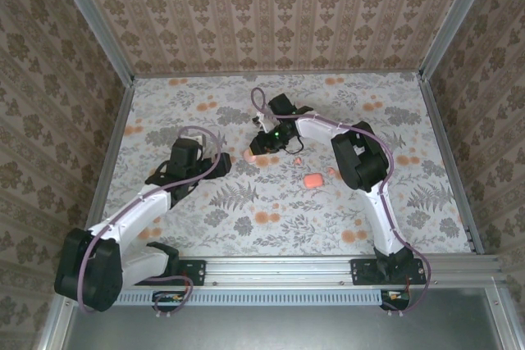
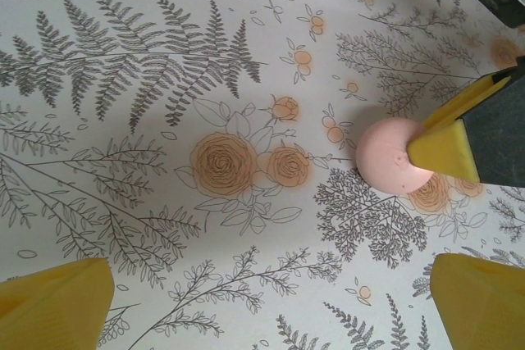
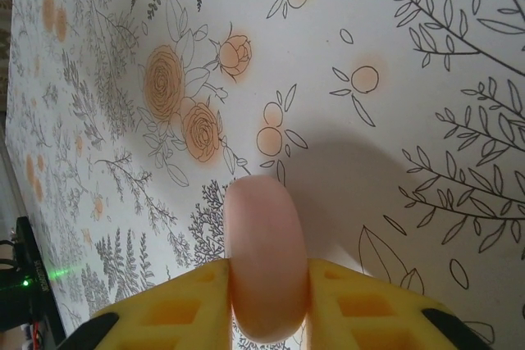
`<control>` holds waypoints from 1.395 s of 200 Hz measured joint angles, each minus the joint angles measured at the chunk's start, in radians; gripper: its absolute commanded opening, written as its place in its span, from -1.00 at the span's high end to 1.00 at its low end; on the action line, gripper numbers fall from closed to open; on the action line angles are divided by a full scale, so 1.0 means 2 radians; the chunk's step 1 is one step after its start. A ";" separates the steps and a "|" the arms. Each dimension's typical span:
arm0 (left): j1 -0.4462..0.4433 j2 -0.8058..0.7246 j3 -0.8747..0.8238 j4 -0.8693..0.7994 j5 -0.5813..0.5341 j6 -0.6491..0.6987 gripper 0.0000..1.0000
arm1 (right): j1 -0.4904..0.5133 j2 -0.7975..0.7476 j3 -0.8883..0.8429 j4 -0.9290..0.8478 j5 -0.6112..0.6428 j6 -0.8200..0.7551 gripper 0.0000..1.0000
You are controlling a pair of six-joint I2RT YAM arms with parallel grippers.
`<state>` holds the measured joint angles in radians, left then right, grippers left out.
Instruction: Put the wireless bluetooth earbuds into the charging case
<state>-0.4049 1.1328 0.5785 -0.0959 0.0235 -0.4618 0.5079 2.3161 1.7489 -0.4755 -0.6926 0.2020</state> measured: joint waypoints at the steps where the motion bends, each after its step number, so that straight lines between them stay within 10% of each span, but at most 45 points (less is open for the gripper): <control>1: 0.000 0.000 0.000 0.000 0.000 0.000 -0.99 | 0.000 0.000 0.000 0.000 0.000 0.000 0.44; 176: -0.063 -0.042 0.057 -0.067 -0.070 0.095 -1.00 | -0.007 -0.008 0.004 -0.033 0.046 0.007 0.08; 279: -0.123 -0.044 0.077 -0.077 -0.120 0.148 -1.00 | -0.015 -0.246 -0.140 -0.124 0.166 0.024 -0.53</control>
<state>-0.6518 1.0451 0.7330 -0.2497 -0.2165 -0.1654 0.4782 1.8233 1.4689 -0.7231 -0.3607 0.2493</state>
